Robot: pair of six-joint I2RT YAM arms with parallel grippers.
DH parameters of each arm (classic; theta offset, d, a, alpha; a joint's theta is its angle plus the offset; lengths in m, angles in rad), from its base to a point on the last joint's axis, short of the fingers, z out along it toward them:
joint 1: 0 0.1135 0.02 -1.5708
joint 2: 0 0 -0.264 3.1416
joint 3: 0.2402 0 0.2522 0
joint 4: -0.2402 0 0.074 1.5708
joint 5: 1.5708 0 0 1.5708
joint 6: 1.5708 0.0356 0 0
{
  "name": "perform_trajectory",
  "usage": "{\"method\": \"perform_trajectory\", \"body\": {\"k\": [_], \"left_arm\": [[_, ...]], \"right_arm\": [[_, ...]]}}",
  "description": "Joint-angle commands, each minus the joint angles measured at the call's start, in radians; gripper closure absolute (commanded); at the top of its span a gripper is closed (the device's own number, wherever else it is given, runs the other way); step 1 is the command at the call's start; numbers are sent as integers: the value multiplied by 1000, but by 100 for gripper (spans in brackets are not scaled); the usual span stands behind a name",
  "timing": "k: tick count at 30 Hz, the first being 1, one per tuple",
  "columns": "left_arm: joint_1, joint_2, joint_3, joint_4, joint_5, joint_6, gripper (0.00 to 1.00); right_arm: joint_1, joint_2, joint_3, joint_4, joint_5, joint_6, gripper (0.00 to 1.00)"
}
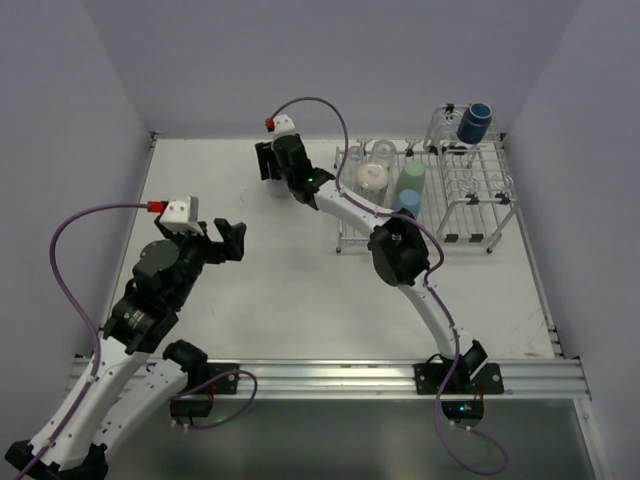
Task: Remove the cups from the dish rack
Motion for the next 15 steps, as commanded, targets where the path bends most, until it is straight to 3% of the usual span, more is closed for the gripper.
{"method": "perform_trajectory", "body": {"k": [1, 7, 15], "left_arm": [[11, 5, -10, 52, 11, 18, 0], [12, 5, -10, 55, 18, 19, 0], [14, 3, -10, 59, 31, 15, 0]], "right_arm": [[-20, -44, -4, 197, 34, 36, 68], [-24, -79, -44, 136, -7, 87, 55], [-32, -131, -107, 29, -58, 138, 50]]}}
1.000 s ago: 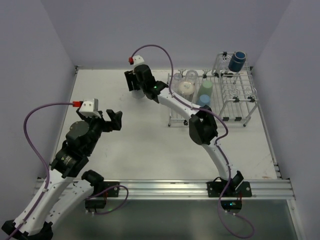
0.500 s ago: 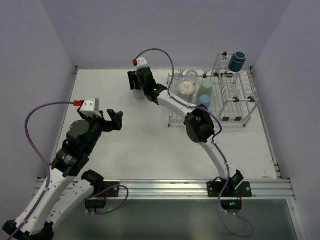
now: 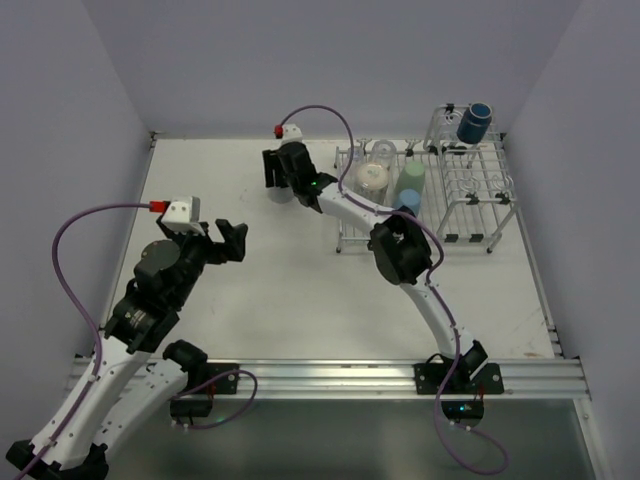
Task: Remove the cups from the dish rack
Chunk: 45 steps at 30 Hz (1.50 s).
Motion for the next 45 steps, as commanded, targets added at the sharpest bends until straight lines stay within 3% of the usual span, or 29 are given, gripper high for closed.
{"method": "perform_trajectory", "body": {"k": [1, 2, 3, 6, 10, 15, 18, 21, 22, 24, 28, 35, 45], "left_arm": [[9, 1, -1, 52, 14, 13, 0], [10, -1, -1, 52, 14, 13, 0], [10, -1, -2, 52, 14, 13, 0], [10, 8, -1, 52, 17, 12, 0], [10, 44, 16, 52, 60, -4, 0], [10, 94, 67, 64, 146, -65, 0], [9, 174, 97, 125, 274, -143, 0], [4, 286, 113, 225, 409, -238, 0], [-10, 345, 116, 255, 440, -261, 0], [-39, 410, 132, 317, 443, -312, 0], [-175, 637, 258, 326, 339, -303, 0], [-281, 990, 612, 219, 174, -210, 0], [-346, 1464, 1162, -48, -9, -61, 0]], "right_arm": [[-13, -126, -9, 4, -20, 29, 49], [-13, -131, -18, 3, -15, 30, 47], [-13, -134, -25, 10, -17, 29, 34], [-11, -147, -19, 9, -56, 18, 11], [-11, -227, -3, 0, -101, -2, 1], [-11, -452, -23, -17, -159, -45, 1], [-13, -637, -115, -74, -162, -56, 1], [-13, -811, -288, -135, -67, -56, 1], [-11, -939, -396, -148, -41, -50, 1], [-13, -1076, -510, -171, 29, -42, 1], [-13, -1458, -794, -226, 130, -2, 1], [-14, -1877, -1092, -279, 270, 16, 1], [-13, -2059, -1218, -372, 322, 21, 1]]}}
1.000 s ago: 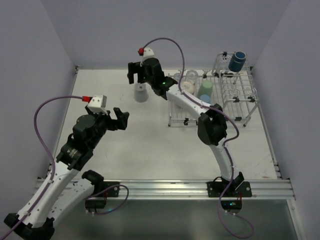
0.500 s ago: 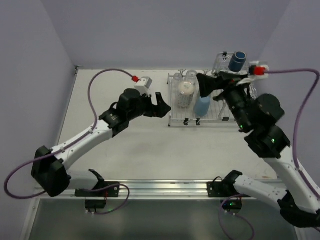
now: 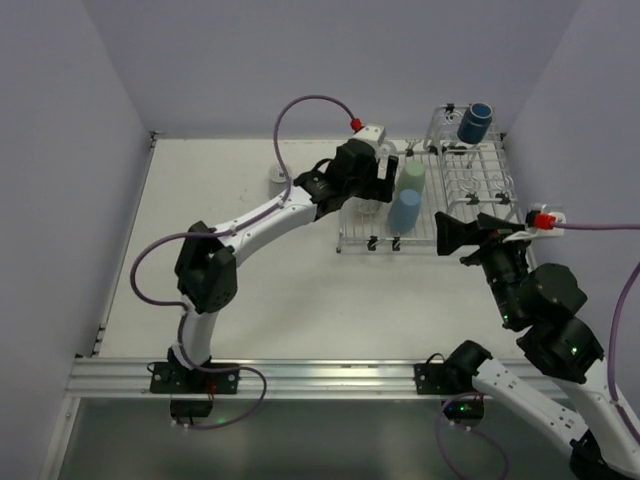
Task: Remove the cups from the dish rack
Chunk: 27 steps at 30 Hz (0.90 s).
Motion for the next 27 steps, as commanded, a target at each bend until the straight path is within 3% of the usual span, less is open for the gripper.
{"method": "perform_trajectory", "body": {"k": [1, 7, 8, 10, 13, 14, 15, 17, 19, 20, 23, 27], "left_arm": [[-25, 88, 199, -139, -107, 92, 0], [-51, 122, 246, -160, -215, 138, 0], [-53, 105, 229, -161, -224, 140, 0], [-62, 61, 185, -151, -296, 145, 0], [-62, -144, -19, -42, -412, 158, 0], [-60, -295, -97, 1, -447, 162, 0], [-42, -373, -253, 24, -492, 148, 0], [-12, -628, -413, 58, -492, 61, 0], [33, -786, -634, 55, -485, -13, 0], [45, -928, -694, 44, -483, -30, 0], [90, -1105, -825, -46, -471, -53, 0], [111, -1176, -875, -144, -417, 5, 0]], "right_arm": [[-1, -21, -14, -24, 40, 13, 1], [-1, -22, -37, -24, 52, 22, 1], [-1, -16, -40, -24, 55, 21, 8], [-1, 16, -38, -24, 42, 21, 11], [-1, 151, 1, -26, -87, 47, 18], [-1, 226, 15, 10, -113, 49, 21], [-3, 264, 29, 34, -141, 50, 22], [-1, 384, 90, 86, -210, 50, 26], [-1, 465, 153, 138, -312, 59, 27], [0, 514, 176, 173, -346, 62, 27], [9, 796, 342, 163, -473, 69, 23], [23, 1227, 683, 112, -511, 58, 16]]}}
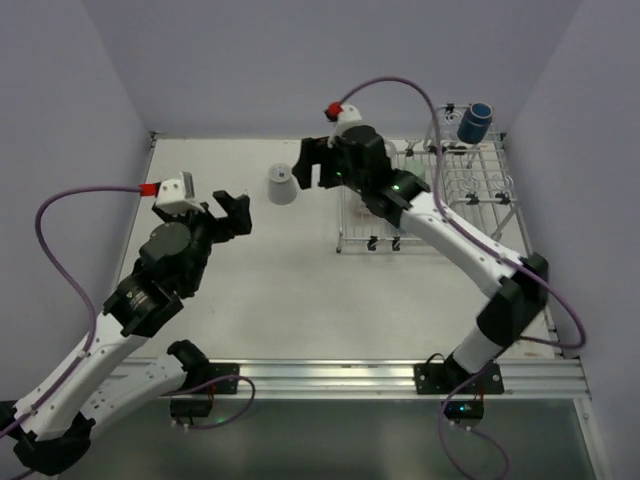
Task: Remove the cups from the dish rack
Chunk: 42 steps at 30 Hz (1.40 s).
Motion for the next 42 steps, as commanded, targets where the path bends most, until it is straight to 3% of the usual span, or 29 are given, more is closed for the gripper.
{"method": "perform_trajectory", "body": {"k": [1, 6, 9, 25, 35, 42], "left_arm": [[8, 44, -90, -133, 42, 17, 0], [8, 21, -139, -130, 69, 57, 0], [8, 11, -136, -103, 91, 86, 0], [17, -53, -168, -44, 143, 99, 0], [17, -68, -168, -38, 148, 97, 0], [16, -122, -167, -44, 105, 94, 0]], "right_arm": [[11, 274, 247, -24, -100, 3, 14], [14, 635, 753, -222, -53, -20, 2], [5, 801, 924, -272, -28, -16, 1], [-25, 1043, 999, -200, 18, 58, 1], [-68, 1097, 1075, -173, -68, 141, 1], [-70, 1108, 1085, -152, -92, 173, 19]]}}
